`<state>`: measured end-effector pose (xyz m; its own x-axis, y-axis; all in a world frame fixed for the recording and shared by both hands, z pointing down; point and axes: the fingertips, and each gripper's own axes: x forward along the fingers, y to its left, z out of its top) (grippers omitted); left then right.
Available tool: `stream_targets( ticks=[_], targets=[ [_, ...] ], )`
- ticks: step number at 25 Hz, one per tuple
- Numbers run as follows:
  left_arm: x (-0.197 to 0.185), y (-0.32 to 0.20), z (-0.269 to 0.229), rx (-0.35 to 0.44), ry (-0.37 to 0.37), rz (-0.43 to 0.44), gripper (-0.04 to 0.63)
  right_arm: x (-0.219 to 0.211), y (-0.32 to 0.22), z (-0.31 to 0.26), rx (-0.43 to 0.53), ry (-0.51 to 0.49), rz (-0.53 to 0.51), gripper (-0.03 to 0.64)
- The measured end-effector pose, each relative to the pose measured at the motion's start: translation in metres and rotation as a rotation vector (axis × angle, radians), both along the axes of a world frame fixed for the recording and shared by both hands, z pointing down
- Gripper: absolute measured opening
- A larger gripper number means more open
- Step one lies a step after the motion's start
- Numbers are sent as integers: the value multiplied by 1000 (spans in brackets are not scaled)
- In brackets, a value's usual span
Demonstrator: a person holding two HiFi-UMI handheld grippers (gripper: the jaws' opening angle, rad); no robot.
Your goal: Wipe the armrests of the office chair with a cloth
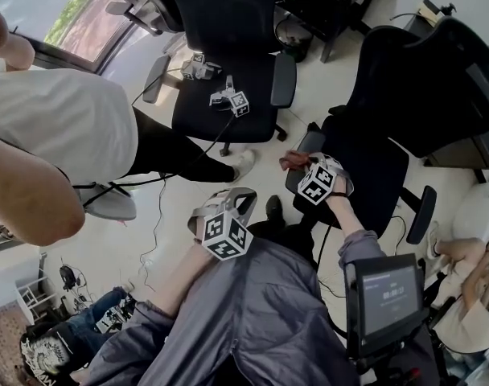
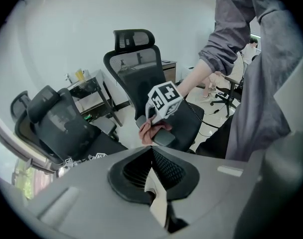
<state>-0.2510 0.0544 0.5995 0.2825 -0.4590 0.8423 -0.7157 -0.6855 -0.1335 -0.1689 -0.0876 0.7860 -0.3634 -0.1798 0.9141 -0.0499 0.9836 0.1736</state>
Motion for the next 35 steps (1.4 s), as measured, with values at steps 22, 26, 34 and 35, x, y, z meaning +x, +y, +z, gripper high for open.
stream_targets(
  ticks=[22, 26, 34, 35],
  targets=[
    [-2, 3, -4, 1, -9, 1, 17, -25, 40, 42, 22, 126, -118, 44],
    [6, -1, -5, 10, -5, 9, 17, -17, 71, 41, 7, 133, -185, 44],
    [12, 1, -11, 27, 3, 8, 17, -7, 90, 19, -61, 38, -177, 44],
    [12, 2, -10, 26, 3, 6, 17, -8, 78, 15, -45, 25, -153, 44]
  ],
)
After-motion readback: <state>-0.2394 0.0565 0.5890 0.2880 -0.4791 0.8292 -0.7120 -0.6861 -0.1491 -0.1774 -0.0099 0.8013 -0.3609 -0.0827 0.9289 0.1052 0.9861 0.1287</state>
